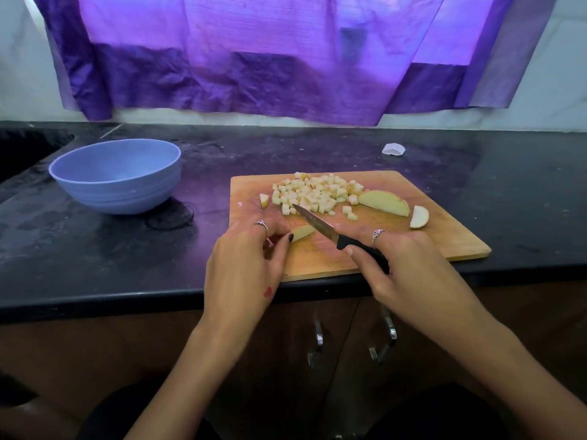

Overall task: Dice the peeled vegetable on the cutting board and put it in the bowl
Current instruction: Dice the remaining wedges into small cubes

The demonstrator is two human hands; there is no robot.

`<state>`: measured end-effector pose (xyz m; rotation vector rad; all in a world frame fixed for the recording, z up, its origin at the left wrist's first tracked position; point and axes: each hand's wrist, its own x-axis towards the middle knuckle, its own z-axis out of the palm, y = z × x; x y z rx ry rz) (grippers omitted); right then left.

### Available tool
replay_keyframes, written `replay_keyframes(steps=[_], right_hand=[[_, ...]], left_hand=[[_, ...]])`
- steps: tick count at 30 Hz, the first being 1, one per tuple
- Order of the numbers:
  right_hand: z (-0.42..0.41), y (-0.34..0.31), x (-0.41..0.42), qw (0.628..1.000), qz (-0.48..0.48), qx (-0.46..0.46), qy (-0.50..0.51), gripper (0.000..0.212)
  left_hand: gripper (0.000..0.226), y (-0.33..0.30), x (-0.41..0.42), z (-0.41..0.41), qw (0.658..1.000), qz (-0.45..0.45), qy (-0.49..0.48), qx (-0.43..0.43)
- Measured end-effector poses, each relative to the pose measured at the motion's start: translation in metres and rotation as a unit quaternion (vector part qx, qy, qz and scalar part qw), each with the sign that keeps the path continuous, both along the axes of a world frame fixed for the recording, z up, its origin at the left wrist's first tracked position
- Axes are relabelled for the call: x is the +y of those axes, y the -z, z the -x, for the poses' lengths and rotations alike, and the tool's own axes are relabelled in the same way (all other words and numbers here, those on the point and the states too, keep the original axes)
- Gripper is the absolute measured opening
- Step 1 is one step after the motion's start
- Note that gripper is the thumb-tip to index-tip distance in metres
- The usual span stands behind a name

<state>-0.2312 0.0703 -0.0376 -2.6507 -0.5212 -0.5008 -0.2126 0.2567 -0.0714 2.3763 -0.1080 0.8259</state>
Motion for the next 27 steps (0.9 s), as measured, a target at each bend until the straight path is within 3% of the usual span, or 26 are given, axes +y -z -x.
replay_keyframes(steps=[10,15,17,20,24,25,27], right_hand=[[-0.002,-0.008,-0.002,0.997,0.049,0.052,-0.028,0.038],[-0.001,-0.016,-0.004,0.993,0.095,0.066,-0.009,0.025],[0.000,-0.016,-0.005,0.994,0.094,0.055,-0.002,0.022],[0.003,-0.010,-0.009,0.993,0.113,-0.002,0.017,0.036],[0.011,0.009,-0.004,1.000,-0.005,-0.019,-0.007,0.012],[0.011,0.014,-0.002,0.999,-0.019,-0.029,-0.006,0.024],[0.011,0.022,0.000,0.999,-0.029,-0.031,0.000,0.026]], left_hand=[[0.009,0.000,-0.004,0.001,1.000,0.019,-0.013,0.005],[0.008,0.000,-0.005,0.001,1.000,0.023,-0.013,0.010],[0.008,0.001,-0.006,0.002,1.000,0.025,-0.014,0.006],[0.009,0.002,-0.006,0.003,0.999,0.031,-0.016,0.005],[0.009,0.002,-0.006,0.004,0.999,0.032,-0.016,0.011],[0.010,0.002,-0.005,0.004,0.999,0.030,-0.019,0.014],[0.012,0.002,-0.005,0.004,0.999,0.025,-0.024,0.023]])
